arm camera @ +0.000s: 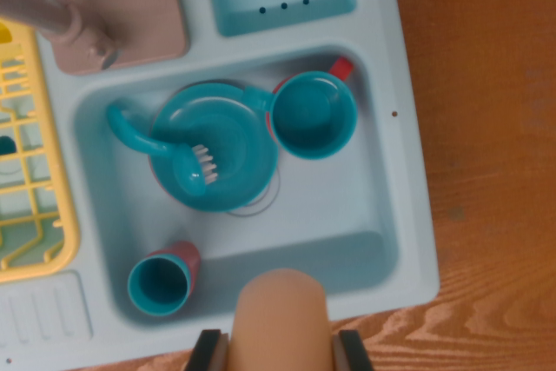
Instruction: Pick detergent from the sink
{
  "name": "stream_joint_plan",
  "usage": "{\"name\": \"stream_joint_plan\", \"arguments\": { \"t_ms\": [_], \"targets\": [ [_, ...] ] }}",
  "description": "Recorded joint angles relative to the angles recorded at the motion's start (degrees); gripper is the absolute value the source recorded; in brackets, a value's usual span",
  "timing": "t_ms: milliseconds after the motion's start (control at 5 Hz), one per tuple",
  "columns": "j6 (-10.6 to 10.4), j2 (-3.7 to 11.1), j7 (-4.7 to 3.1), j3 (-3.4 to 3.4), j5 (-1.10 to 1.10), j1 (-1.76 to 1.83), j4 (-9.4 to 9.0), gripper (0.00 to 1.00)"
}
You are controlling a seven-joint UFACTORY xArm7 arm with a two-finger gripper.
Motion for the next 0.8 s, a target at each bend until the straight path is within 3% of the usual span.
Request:
{"name": "stream_joint_plan", "arguments": {
  "t_ms": [800],
  "targets": [
    [1.3, -0.35, 0.06, 0.01, -0.06, 0.01, 0.92, 1.00]
  ]
}}
